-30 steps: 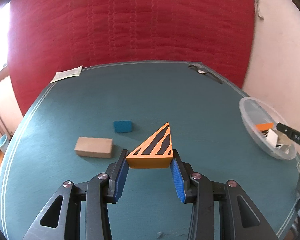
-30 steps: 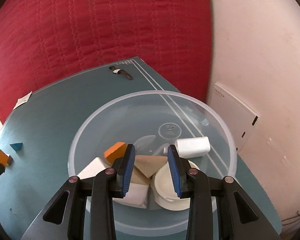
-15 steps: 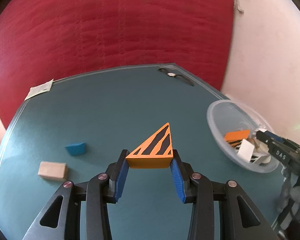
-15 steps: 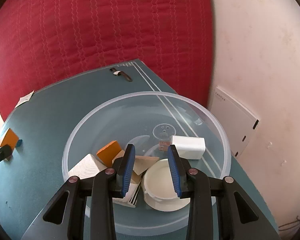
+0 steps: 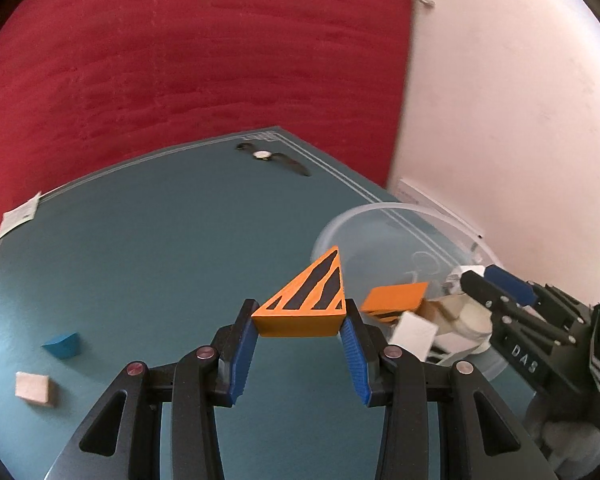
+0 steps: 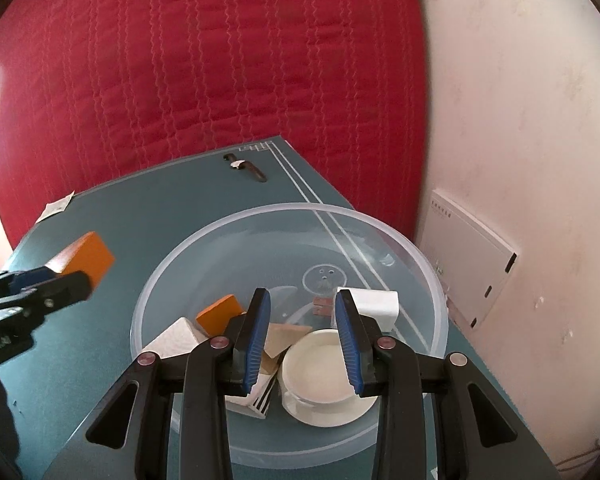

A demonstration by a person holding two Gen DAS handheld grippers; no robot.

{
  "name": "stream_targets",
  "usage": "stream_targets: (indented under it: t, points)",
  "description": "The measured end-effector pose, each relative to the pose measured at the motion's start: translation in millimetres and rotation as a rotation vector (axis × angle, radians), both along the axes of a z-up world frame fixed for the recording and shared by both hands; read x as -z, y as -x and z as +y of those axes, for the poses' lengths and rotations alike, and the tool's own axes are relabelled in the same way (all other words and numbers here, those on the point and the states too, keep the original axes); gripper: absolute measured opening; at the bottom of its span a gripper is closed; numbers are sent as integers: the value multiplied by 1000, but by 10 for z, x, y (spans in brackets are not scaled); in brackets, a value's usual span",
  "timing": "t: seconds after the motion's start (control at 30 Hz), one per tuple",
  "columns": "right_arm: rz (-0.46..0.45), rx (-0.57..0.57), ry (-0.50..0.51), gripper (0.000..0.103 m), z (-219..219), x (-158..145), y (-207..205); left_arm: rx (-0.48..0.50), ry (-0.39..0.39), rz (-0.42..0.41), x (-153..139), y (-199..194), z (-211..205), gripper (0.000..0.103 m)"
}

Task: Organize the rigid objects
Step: 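Lower the orange striped triangle into the basin and open the left gripper, then withdraw both open grippers from the basin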

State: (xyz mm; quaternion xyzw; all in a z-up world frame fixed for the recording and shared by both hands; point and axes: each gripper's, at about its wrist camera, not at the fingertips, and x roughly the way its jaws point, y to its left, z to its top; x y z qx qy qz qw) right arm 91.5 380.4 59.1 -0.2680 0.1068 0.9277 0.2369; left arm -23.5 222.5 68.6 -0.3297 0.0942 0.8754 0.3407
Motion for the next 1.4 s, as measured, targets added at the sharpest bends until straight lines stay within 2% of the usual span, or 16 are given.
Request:
stream_targets:
  t: [0.3, 0.37, 0.4, 0.43, 0.77, 1.13, 1.3, 1.4]
  points:
    - [10, 7, 1, 35, -1, -4, -10, 66, 2, -7, 34, 16, 355, 44]
    - [9, 8, 2, 35, 1, 2, -12, 79, -9, -21, 44, 39, 385, 50]
    - [9, 9, 2, 35, -2, 4, -26, 84, -16, -27, 50, 50, 389, 63]
    - [8, 9, 2, 35, 3, -1, -31, 84, -24, -28, 45, 48, 385, 70]
    - [7, -1, -10, 35, -18, -8, -38, 40, -39, -41, 37, 33, 218, 71]
    - [12, -30, -41, 38, -117, -14, -57, -37, -30, 10, 13, -20, 5, 102]
    - [16, -35, -51, 46, -161, -19, -47, -73, -15, 40, 19, -24, -95, 102]
    - [23, -39, -63, 47, -197, -35, -43, -89, -11, 45, 28, -8, -154, 102]
